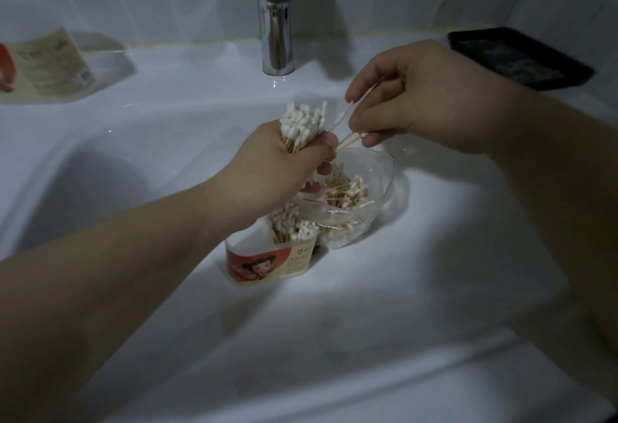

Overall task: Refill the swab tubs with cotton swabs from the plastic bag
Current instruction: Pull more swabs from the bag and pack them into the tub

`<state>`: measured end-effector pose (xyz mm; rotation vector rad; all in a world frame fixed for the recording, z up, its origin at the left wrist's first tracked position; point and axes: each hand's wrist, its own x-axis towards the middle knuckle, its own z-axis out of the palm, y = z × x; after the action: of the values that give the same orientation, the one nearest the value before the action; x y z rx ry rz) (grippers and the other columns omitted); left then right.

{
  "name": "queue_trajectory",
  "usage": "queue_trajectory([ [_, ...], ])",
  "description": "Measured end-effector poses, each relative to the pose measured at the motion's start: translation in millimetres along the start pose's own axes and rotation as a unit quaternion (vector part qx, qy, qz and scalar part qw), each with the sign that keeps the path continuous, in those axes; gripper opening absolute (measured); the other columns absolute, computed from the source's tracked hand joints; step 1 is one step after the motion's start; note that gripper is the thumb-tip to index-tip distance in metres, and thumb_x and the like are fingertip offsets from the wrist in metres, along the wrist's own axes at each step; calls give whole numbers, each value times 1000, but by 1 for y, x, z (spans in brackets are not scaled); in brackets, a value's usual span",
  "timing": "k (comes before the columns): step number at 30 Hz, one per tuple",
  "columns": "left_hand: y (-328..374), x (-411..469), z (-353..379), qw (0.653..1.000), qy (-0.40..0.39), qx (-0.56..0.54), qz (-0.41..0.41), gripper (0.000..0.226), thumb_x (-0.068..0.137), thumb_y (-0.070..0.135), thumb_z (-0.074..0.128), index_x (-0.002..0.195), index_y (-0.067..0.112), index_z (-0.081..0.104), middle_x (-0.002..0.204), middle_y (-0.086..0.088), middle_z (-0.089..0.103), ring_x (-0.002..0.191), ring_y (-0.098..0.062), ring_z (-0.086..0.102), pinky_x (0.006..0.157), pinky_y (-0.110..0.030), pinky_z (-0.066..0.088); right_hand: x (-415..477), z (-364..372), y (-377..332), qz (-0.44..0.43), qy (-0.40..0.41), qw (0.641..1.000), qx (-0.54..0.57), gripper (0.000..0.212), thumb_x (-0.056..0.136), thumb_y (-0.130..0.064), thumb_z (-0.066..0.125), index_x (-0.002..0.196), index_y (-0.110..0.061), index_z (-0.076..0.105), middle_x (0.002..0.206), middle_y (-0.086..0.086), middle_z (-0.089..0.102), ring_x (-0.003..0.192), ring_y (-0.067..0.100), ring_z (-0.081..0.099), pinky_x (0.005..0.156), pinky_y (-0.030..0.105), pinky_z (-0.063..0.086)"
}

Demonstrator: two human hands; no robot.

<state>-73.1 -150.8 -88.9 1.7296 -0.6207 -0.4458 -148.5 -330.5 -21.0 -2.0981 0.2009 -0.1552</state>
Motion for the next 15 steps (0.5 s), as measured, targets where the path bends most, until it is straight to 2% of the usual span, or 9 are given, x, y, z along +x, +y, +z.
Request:
queue_trajectory([
  [2, 0, -1, 1, 1000, -8, -3, 5, 16, 99, 23, 64, 101, 9, 71, 97, -7, 76, 82, -15, 73, 72, -36, 64, 2, 2, 1, -3, 6, 1000, 31, 19, 83, 4, 78, 93, -10, 69, 81, 14, 75, 72, 25, 76, 69, 24, 60],
  [5, 0, 1, -1, 1000, 9, 6, 19, 22, 98, 28, 66, 104, 7, 69, 94, -8, 71, 84, -18, 70, 73, -37, 63, 3, 3, 1, -5, 2, 998, 63, 17, 83, 5, 77, 89, -9, 69, 78, 14, 72, 68, 22, 75, 67, 21, 59],
  [7, 1, 2, -4, 1000, 3, -4, 13, 29, 98, 34, 67, 111, 8, 69, 106, -14, 71, 98, -25, 71, 80, -42, 64, 3, 3, 1, -8, 1, 998, 62, 17, 83, 5, 77, 90, -9, 69, 75, 11, 72, 67, 20, 74, 66, 21, 59],
  [9, 3, 0, -5, 1000, -14, -21, 7, 29, 99, 33, 66, 116, 10, 68, 115, -14, 71, 105, -26, 71, 82, -44, 63, 3, 3, 2, -9, 4, 998, 63, 17, 84, 5, 76, 90, -9, 69, 73, 8, 73, 67, 20, 74, 67, 21, 59],
  [12, 6, -4, -2, 998, -50, -31, 16, 15, 101, 23, 60, 110, 14, 68, 105, -7, 76, 88, -17, 73, 72, -34, 63, 4, 5, 2, -19, 18, 998, 61, 17, 85, 8, 73, 91, -8, 70, 75, 11, 74, 68, 21, 74, 69, 23, 59],
  [15, 6, -6, 0, 998, -57, -3, 30, 13, 102, 20, 59, 104, 11, 68, 89, -3, 76, 73, -11, 68, 62, -27, 58, 4, 7, 2, -18, 16, 997, 73, 18, 87, 9, 70, 93, -8, 71, 83, 15, 73, 72, 21, 75, 72, 22, 59],
])
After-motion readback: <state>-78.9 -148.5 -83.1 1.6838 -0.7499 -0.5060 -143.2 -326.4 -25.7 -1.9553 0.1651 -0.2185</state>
